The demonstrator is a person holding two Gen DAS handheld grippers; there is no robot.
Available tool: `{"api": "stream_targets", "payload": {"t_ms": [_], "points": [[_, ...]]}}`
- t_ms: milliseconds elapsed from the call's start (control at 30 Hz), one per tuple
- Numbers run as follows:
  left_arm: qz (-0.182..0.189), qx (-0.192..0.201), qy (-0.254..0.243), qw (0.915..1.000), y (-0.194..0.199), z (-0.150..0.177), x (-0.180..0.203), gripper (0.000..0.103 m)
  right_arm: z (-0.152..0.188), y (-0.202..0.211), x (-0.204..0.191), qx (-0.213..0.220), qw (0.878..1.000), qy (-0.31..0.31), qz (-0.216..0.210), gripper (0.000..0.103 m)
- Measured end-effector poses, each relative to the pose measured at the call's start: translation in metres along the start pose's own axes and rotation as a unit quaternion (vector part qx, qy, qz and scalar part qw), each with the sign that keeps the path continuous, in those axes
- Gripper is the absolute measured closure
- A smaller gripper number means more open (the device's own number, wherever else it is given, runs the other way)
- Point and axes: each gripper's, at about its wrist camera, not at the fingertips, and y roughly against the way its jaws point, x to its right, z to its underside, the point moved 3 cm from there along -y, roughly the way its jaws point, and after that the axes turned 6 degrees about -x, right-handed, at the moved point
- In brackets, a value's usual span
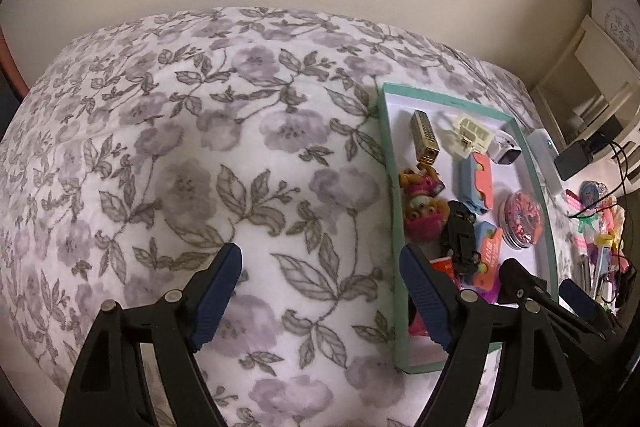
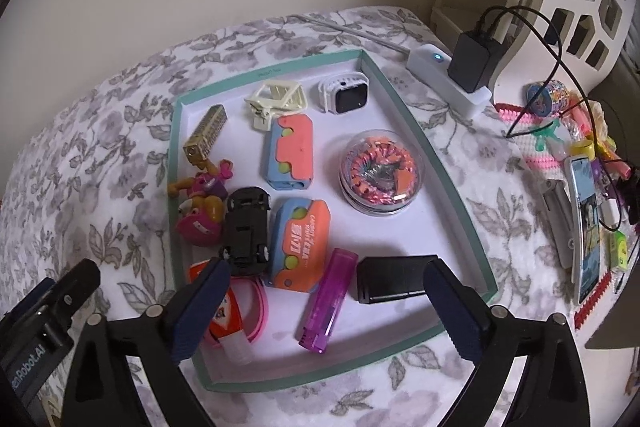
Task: Organize rigid objects
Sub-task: 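Lift both open tools away from the tray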
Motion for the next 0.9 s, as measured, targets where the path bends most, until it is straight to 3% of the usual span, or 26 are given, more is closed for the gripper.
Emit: {"api": "stream_targets", "payload": {"t_ms": [667,900], "points": [[-0.043,0.029,0.018,0.9985,0.007,-0.003,-0.010,0.021,0.000,0.012,-0.012,0.025,0.999,0.036,0.015,0.004],[-0.053,0.034,-0.004,0.9980,0.024,0.009,-0.015,0.021,0.012,0.029,-0.012,0.030,0.999,0.027,0.001,0.004]]}}
